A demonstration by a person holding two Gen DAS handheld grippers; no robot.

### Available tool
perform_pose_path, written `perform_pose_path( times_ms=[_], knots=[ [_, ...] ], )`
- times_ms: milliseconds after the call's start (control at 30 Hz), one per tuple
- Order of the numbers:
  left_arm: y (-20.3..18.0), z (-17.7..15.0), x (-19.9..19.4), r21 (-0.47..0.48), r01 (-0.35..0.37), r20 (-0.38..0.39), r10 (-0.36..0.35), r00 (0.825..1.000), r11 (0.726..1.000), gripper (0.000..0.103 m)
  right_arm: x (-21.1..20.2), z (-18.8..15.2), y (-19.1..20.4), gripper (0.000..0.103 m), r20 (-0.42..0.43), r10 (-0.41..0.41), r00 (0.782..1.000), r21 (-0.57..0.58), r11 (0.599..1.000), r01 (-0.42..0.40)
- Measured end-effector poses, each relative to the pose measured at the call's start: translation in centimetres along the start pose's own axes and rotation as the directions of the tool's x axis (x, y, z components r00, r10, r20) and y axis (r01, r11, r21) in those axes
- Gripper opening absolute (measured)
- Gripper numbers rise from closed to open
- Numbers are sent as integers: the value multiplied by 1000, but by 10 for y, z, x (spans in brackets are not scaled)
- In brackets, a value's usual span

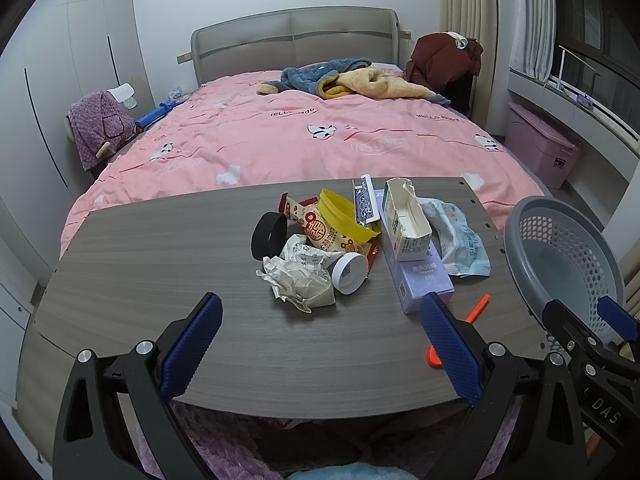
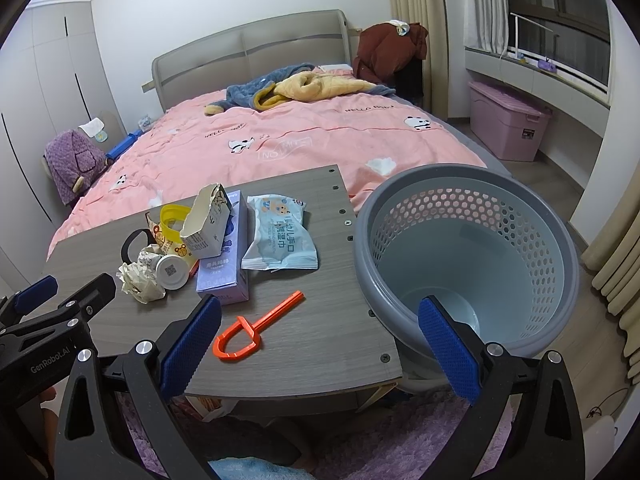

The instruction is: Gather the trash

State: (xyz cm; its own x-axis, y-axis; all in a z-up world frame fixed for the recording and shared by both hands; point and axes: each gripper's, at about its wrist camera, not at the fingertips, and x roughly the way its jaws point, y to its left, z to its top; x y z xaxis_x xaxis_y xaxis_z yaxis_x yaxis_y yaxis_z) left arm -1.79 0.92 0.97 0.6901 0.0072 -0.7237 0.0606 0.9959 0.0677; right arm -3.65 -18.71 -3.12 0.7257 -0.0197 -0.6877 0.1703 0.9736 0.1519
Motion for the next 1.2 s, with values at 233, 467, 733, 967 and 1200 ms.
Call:
perform_pose_path(
  times_ms=[233,467,733,967,1200],
  knots=[
    [0,0,0,0,0,1,0,1000,1000,95,-2,0,-1,97,2,-1,1000,-1,1000,1],
    [0,0,-1,-1,0,2,0,1000,1000,95,-2,0,-1,97,3,-2,1000,-3,1000,2],
    [0,0,-1,0,-1,3,1,1000,1000,95,-3,0,-1,97,5,-2,1000,-3,1000,2],
    [-1,0,-1,1,-2,4,2,1000,1000,95,-2,0,0,97,5,-2,1000,-3,1000,2],
    [-1,-1,-1,1,-2,4,2,1000,1000,95,-2,0,0,97,6,-2,1000,-4,1000,2]
  ],
)
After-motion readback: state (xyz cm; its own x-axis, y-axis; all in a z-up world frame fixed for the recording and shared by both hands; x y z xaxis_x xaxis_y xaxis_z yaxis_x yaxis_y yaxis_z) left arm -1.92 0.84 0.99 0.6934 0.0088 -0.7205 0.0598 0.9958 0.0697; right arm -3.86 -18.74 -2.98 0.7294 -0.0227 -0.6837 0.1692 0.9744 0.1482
